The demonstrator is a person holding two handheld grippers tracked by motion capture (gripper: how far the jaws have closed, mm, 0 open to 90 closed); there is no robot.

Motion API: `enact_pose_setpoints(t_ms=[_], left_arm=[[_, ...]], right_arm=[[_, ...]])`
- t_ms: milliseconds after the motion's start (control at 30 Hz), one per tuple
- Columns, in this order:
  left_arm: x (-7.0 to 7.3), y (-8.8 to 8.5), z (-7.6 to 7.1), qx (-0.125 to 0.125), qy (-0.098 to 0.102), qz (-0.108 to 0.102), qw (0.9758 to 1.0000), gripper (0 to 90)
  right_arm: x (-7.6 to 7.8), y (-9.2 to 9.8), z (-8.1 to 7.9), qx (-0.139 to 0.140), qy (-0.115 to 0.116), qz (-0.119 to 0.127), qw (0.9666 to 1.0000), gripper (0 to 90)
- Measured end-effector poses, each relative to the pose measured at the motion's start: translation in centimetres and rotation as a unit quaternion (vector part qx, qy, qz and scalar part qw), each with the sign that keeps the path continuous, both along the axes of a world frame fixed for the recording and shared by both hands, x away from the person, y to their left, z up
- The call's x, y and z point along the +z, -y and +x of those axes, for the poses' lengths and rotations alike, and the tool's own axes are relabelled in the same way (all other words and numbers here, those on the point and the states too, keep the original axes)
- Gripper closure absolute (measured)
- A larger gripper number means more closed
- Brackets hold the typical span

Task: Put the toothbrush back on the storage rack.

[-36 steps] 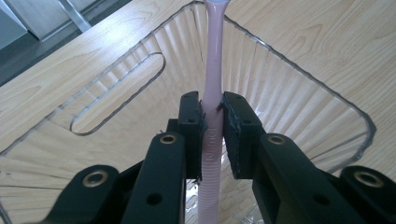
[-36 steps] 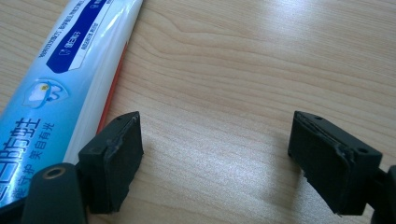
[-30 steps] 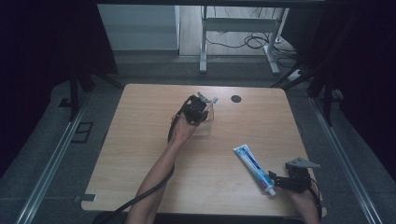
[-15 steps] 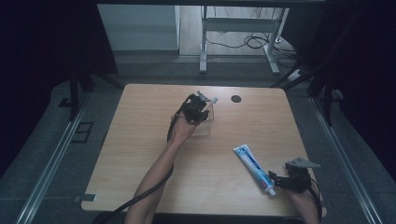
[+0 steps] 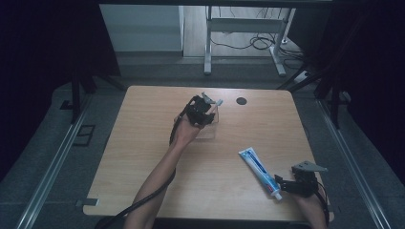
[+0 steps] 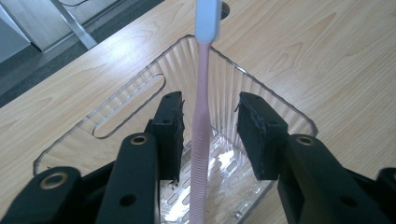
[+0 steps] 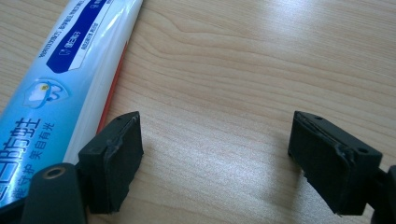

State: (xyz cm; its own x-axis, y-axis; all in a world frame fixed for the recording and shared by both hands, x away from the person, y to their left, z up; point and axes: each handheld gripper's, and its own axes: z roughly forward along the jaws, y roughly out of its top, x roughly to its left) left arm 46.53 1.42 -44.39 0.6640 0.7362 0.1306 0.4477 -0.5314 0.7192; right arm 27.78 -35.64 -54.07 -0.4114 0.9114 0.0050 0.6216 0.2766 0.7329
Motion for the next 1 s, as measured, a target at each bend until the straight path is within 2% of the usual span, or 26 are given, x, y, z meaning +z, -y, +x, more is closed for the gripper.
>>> enact_pose_setpoints(t_ms=[233, 1000], left_arm=[[0.6, -0.3, -0.4, -0.005, -0.004, -0.006, 1.0000, 59.9], [1.2, -1.6, -1.8, -0.018, -0.014, -0.036, 0.9991, 59.0]], right_arm=[[0.0, 0.0, 0.0, 0.001, 0.001, -0.001, 1.0000, 17.4], [0.0, 0.0, 0.0, 0.000, 0.001, 0.000, 1.0000, 17.4]])
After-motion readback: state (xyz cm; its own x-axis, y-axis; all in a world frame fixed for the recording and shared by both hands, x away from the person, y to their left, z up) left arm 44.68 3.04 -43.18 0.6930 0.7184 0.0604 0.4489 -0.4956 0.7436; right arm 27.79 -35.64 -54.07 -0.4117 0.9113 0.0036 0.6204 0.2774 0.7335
